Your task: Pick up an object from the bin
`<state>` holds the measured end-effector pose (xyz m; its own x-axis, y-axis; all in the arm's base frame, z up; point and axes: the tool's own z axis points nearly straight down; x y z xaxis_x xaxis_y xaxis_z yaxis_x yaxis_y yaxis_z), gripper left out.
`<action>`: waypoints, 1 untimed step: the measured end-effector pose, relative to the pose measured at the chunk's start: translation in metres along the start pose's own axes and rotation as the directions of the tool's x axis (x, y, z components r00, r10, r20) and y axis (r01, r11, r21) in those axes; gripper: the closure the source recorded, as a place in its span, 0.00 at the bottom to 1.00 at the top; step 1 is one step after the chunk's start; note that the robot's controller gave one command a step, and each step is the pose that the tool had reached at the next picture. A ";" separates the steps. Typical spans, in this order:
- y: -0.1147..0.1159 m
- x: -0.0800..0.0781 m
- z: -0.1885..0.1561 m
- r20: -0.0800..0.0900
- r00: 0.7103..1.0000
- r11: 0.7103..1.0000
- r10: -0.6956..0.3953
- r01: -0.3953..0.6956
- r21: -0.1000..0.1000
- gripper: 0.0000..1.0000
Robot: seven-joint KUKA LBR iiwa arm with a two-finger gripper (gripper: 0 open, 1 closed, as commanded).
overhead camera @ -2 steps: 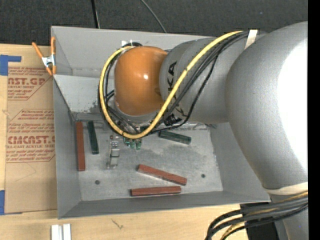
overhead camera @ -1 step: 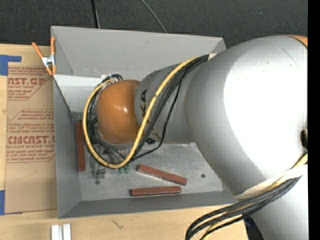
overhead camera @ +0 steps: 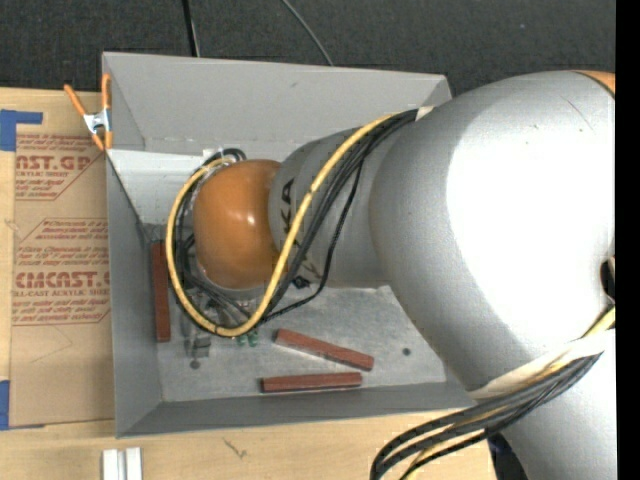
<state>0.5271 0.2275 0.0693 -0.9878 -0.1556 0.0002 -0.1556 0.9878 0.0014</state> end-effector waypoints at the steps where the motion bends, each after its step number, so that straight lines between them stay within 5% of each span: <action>1: 0.007 0.005 -0.073 0.002 1.000 1.000 -0.013 0.013 0.000 0.00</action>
Offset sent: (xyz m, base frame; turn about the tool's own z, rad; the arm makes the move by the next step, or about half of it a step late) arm 0.0000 0.0000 0.0000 0.0000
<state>0.5210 0.2338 0.1428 -0.9858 -0.1681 -0.0017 -0.1681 0.9858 0.0012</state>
